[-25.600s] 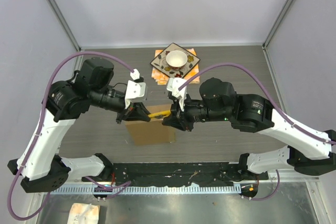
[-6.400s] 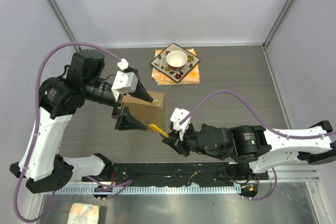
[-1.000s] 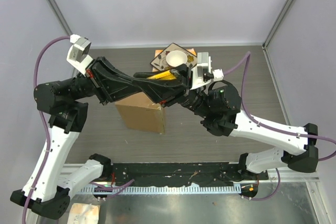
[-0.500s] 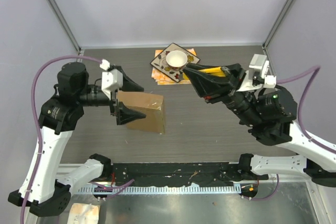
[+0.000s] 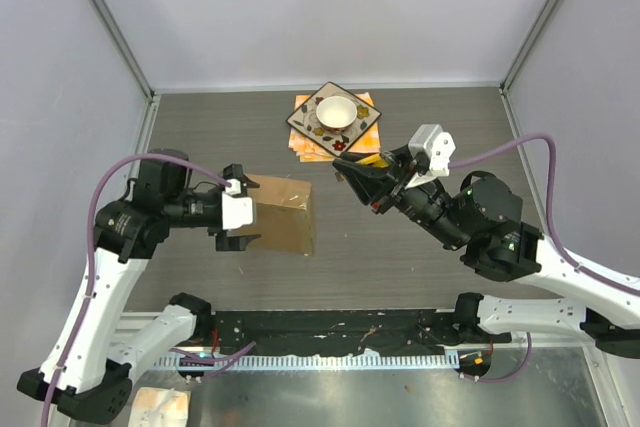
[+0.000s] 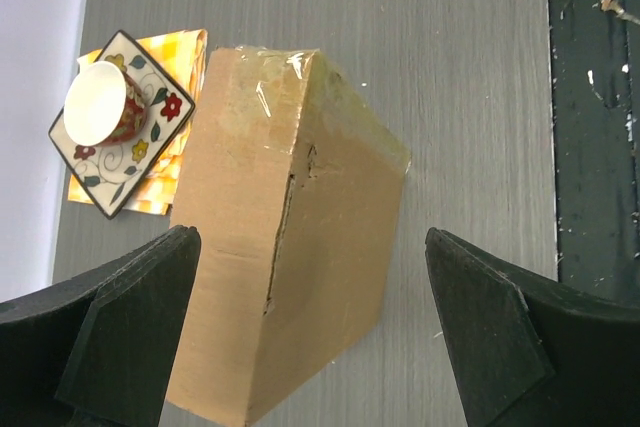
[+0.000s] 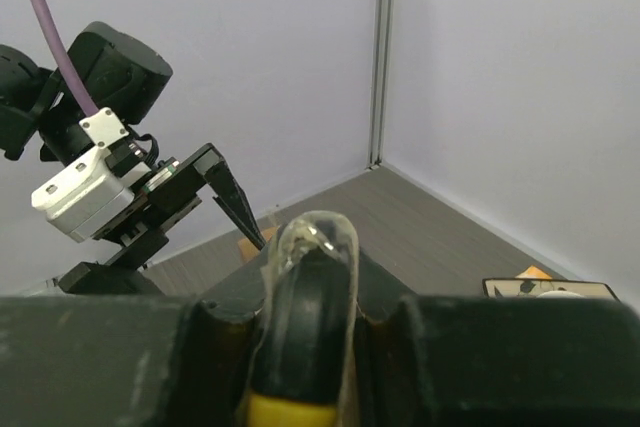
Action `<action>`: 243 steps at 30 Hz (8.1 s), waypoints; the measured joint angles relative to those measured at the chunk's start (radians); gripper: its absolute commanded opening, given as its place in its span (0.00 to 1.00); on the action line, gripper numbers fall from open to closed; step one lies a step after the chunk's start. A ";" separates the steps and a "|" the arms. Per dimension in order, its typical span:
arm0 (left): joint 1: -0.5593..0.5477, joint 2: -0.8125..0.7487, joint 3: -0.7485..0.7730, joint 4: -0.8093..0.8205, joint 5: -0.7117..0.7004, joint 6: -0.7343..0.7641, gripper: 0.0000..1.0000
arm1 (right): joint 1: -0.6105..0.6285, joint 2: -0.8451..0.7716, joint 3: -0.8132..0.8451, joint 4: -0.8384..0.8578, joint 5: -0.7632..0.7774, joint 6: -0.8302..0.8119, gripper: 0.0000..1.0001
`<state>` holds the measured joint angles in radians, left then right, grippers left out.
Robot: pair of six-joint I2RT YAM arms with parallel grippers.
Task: Unpack the express box
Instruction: Adjust the knife, then cut the express box at the center of the board.
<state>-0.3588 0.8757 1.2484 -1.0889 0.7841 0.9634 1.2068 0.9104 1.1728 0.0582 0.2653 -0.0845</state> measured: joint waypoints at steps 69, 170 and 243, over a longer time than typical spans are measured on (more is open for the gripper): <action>-0.139 0.344 0.098 0.030 -0.101 -0.273 0.00 | 0.000 -0.050 -0.690 0.575 0.084 -0.072 0.01; -0.150 0.178 0.031 -0.056 -0.185 -0.446 0.00 | 0.333 0.406 -0.747 1.266 0.525 -0.148 0.01; -0.150 0.161 0.035 -0.071 -0.182 -0.441 0.00 | 0.301 0.426 -0.693 1.314 0.566 -0.112 0.01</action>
<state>-0.5083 1.0363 1.2835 -1.1599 0.6018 0.5220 1.5078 1.3369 0.4801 1.3720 0.8314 -0.1967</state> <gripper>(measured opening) 0.173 0.237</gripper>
